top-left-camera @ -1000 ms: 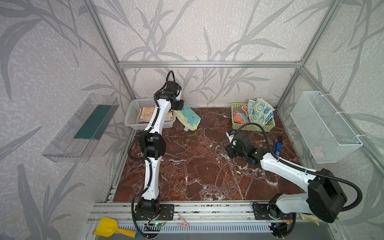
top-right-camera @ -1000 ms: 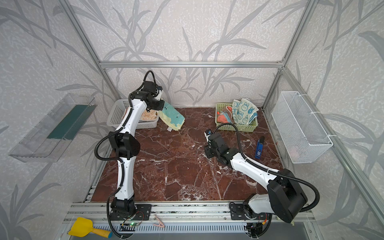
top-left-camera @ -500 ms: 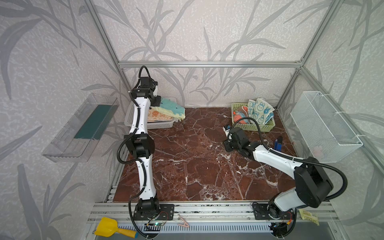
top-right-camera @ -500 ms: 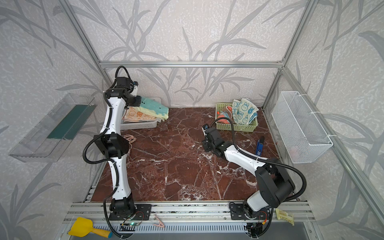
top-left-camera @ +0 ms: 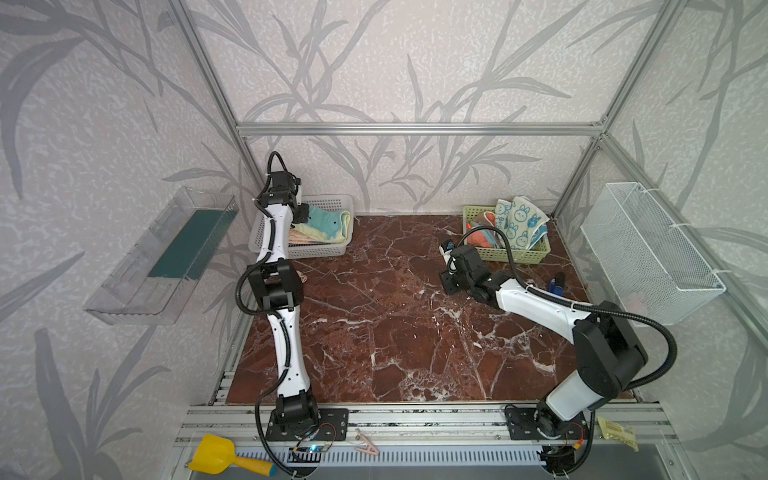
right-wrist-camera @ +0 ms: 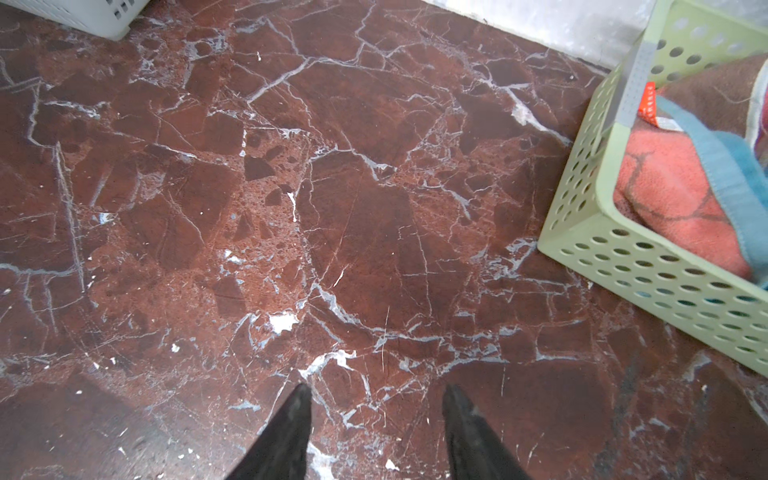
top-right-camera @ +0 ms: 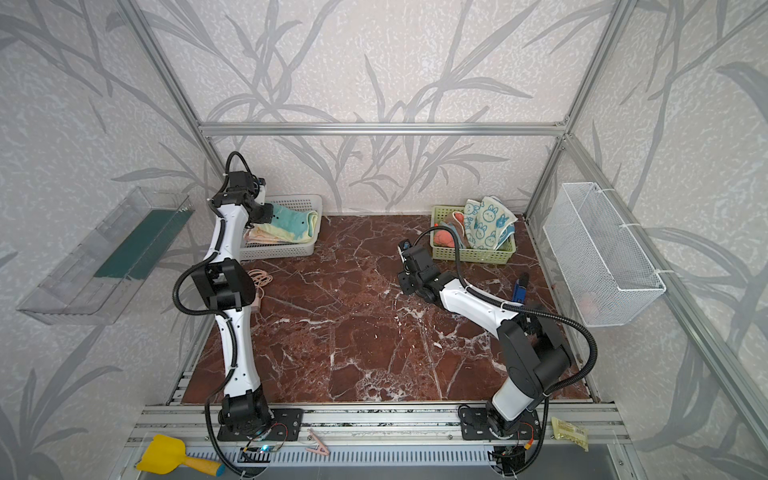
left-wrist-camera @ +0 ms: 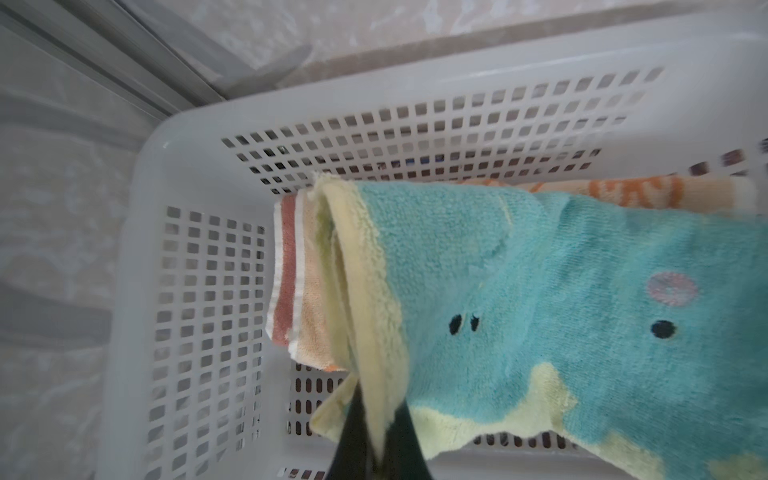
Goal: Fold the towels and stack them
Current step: 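Lower the towel into the white basket with the left gripper while the right reaches away, then grasp the red-and-brown towel in the green basket with the right gripper while the left withdraws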
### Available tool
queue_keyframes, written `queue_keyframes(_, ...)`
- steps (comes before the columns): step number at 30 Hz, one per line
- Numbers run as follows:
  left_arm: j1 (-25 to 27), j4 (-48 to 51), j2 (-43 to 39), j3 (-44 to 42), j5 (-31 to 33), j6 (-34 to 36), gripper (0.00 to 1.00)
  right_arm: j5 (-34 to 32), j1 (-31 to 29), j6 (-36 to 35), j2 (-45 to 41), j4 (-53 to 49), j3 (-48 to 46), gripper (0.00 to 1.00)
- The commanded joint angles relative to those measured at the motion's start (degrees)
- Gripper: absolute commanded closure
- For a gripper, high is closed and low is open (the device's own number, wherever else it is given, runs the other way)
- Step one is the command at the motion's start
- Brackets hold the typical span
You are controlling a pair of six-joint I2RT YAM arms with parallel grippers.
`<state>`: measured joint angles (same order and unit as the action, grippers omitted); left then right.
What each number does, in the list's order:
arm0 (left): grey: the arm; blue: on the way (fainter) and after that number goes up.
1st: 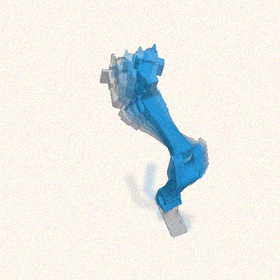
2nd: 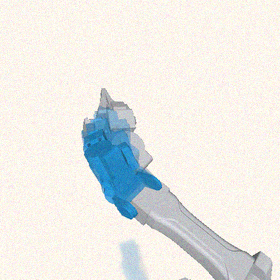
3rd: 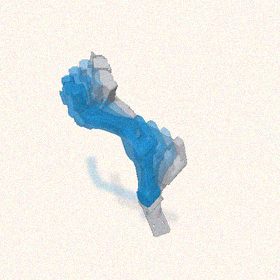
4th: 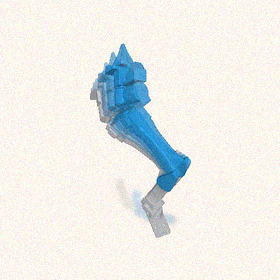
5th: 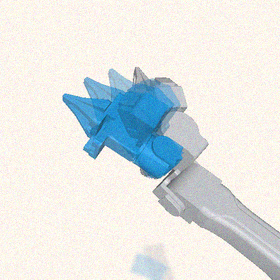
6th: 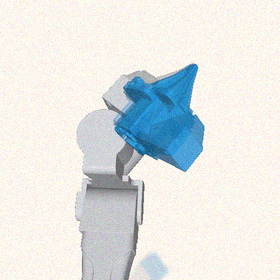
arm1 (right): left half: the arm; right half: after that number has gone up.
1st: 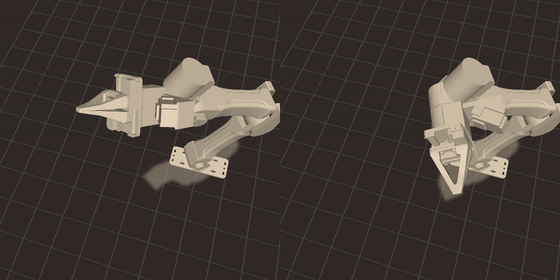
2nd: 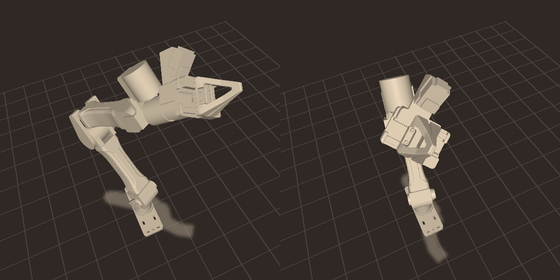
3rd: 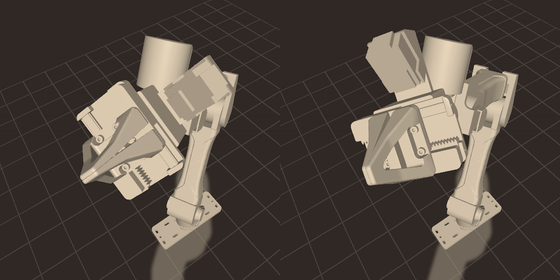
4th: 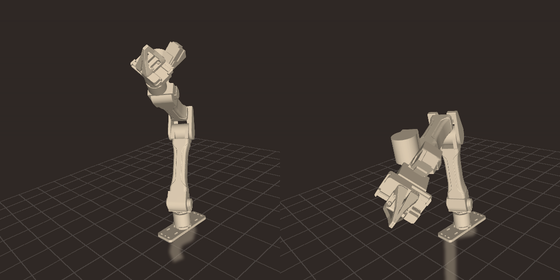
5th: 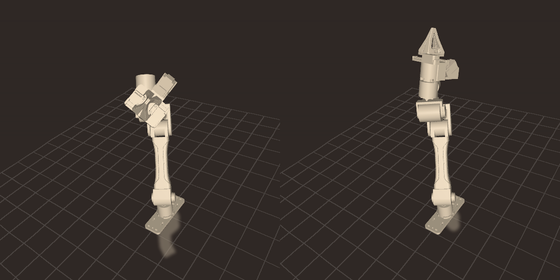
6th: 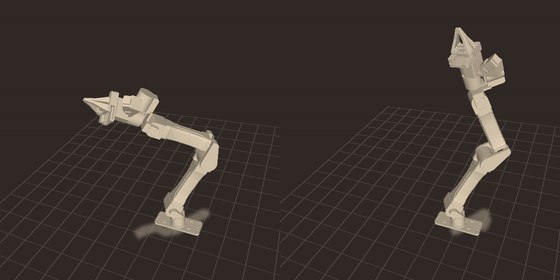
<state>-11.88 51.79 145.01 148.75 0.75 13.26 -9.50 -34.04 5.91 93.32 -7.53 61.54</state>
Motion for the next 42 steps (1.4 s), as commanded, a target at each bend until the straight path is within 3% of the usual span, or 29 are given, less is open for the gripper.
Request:
queue_keyframes(1, -0.9, 0.0, 0.5, -0.5, 3.6, 0.5, 1.00, -1.3, 0.3, -0.3, 0.7, -2.6, 2.4, 0.48)
queue_keyframes(14, -2.9, -0.5, 0.4, -0.9, 11.5, -0.3, 0.99, -1.7, 0.7, -1.2, 3.7, -7.4, 8.0, 0.47)
queue_keyframes(15, -2.9, -0.6, 0.4, -0.9, 11.9, -0.2, 0.88, -1.7, 0.8, -1.2, 3.8, -7.8, 8.4, 0.47)
queue_keyframes(17, -2.8, -0.9, 0.1, -0.8, 12.6, -0.6, 0.49, -1.8, 1.1, -1.4, 4.0, -8.6, 9.0, 0.47)
queue_keyframes(18, -2.6, -0.9, -0.3, -0.7, 13.2, -0.7, 0.42, -1.7, 1.4, -1.6, 4.1, -9.1, 9.5, 0.47)
queue_keyframes(20, -2.2, -0.8, -1.3, -0.7, 13.1, -0.5, 0.37, -1.8, 2.1, -2.2, 4.2, -10.4, 10.8, 0.47)
queue_keyframes(31, 5.8, -3.5, -10.0, -2.6, 10.9, 1.6, 0.37, -4.8, 14.8, -3.8, 14.4, -23.5, 29.1, 0.45)
queue_keyframes(42, 23.4, -4.2, -11.4, -5.3, 3.3, -1.8, 0.38, -3.8, 22.6, -1.9, 34.3, -32.9, 50.3, 0.43)
